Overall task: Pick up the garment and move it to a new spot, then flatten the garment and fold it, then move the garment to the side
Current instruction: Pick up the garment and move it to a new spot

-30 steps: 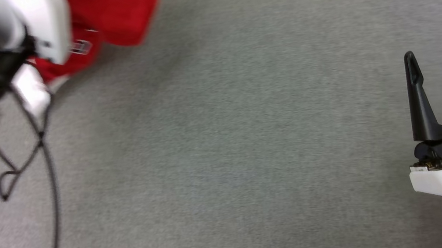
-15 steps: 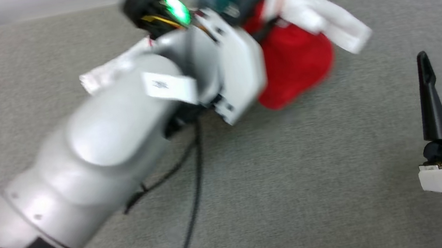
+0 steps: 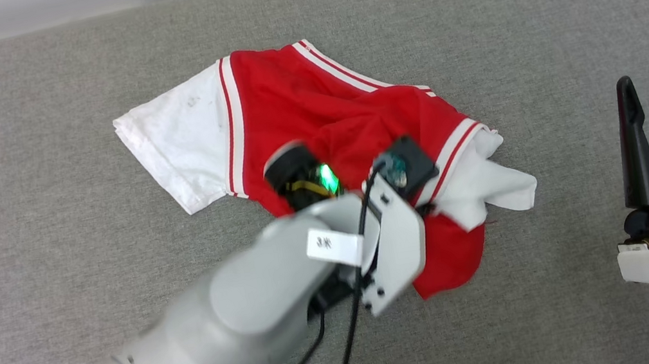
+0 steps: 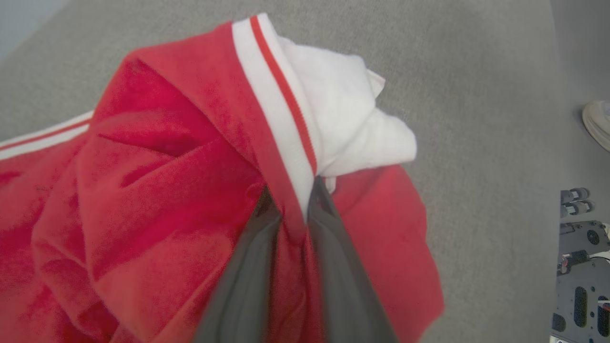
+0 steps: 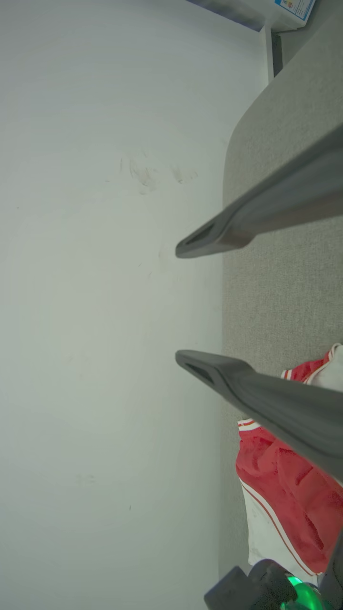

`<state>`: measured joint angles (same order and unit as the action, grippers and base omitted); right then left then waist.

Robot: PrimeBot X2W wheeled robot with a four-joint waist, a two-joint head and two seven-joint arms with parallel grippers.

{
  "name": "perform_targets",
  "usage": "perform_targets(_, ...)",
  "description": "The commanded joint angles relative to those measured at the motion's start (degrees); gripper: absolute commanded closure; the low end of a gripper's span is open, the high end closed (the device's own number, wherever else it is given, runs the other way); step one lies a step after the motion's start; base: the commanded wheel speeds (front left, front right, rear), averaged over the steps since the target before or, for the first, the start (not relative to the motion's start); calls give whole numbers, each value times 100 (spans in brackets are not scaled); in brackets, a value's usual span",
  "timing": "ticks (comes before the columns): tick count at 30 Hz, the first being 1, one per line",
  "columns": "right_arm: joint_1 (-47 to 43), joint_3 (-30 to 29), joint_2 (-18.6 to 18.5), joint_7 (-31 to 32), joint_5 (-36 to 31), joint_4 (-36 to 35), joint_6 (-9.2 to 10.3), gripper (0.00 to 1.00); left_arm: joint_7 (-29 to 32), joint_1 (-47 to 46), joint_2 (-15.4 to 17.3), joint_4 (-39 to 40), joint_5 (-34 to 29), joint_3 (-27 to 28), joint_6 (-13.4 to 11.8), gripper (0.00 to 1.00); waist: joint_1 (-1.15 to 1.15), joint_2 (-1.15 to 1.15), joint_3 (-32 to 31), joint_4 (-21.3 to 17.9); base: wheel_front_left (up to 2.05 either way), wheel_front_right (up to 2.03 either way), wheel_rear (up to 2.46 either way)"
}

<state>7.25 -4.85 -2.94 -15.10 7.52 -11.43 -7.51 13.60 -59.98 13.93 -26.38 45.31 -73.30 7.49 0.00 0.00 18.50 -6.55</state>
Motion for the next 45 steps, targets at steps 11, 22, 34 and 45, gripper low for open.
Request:
perform_targets(11, -141, -14, 12, -10, -65, 115, 4, 0, 114, 744, -174, -176, -171, -9, -7, 0, 0, 0, -243, 124, 0, 0, 0)
perform_targets(22, -589, -68, 11, -10, -162, 349, 4, 0, -1710, 933, -204, -145, -231, 425, -373, 0, 0, 0, -912, 482, 0, 0, 0)
perform_targets(34, -1012, -107, 11, -10, -178, 745, 4, 0, -2848, 1886, 742, 692, -479, 1462, -1993, 0, 0, 0, -1370, 827, 0, 0, 0)
perform_targets(45, -1233, -130, 12, -10, -168, 971, 4, 0, -2879, 3860, 1115, 2213, -1587, 3820, -3089, 0, 0, 0, -1660, 975, 0, 0, 0)
